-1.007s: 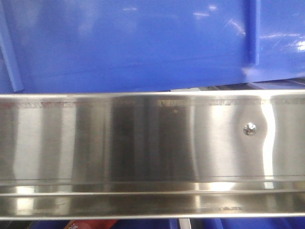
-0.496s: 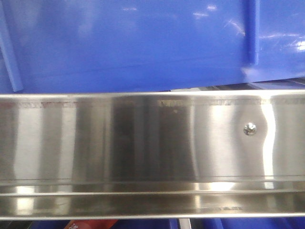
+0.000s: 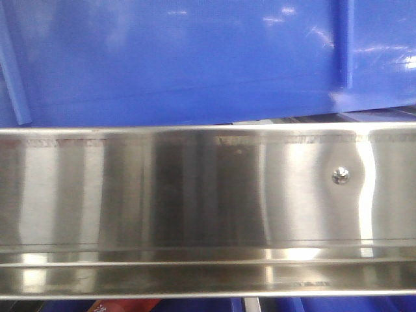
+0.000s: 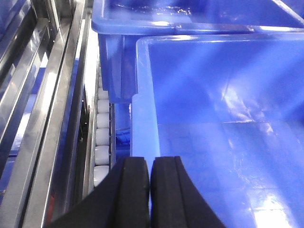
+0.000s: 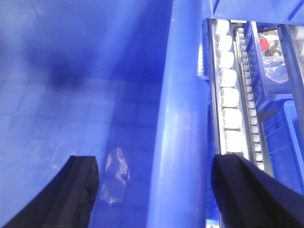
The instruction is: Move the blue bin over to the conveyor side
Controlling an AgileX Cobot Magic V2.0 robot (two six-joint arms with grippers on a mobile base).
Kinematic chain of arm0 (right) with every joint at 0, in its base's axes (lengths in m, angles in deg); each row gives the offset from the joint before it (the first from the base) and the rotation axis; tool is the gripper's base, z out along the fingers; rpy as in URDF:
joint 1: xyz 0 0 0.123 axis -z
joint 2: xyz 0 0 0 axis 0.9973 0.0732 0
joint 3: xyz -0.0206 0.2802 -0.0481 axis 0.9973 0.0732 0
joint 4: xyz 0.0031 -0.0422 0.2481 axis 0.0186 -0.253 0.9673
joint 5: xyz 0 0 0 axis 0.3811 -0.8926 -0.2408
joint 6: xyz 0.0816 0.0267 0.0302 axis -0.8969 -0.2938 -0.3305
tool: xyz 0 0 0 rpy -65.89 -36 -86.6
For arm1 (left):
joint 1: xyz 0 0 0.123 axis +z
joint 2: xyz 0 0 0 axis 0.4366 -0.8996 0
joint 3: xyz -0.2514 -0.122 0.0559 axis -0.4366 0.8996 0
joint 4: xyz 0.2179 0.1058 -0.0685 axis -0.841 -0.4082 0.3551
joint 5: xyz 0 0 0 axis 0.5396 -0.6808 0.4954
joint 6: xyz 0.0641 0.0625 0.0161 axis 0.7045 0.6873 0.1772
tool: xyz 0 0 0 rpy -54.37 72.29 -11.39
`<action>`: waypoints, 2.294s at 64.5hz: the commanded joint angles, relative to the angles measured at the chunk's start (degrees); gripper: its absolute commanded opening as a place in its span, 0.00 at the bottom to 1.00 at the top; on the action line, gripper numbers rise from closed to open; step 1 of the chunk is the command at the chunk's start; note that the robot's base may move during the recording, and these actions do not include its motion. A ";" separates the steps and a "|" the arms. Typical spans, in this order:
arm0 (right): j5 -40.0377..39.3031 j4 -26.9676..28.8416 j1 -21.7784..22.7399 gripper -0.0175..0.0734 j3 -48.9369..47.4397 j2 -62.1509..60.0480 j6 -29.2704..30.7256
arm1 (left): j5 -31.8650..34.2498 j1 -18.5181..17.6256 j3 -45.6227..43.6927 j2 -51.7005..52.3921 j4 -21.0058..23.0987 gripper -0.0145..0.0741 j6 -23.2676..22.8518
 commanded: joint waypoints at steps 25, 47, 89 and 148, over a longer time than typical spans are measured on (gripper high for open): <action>-0.67 -1.17 0.04 0.61 -0.26 -0.04 -0.12 | 0.42 -0.23 -0.45 0.10 0.44 0.18 -0.39; -0.67 -1.17 0.04 0.54 -0.26 -0.74 0.37 | 0.42 -0.23 -0.45 0.10 0.44 0.18 -0.39; -0.67 -1.17 0.04 0.46 -0.13 -0.74 0.84 | 0.31 -0.23 -0.45 0.10 0.44 0.18 -0.39; -0.67 -1.17 0.04 0.11 1.47 -0.74 0.84 | 5.43 -0.33 -0.45 -12.94 2.78 0.63 0.09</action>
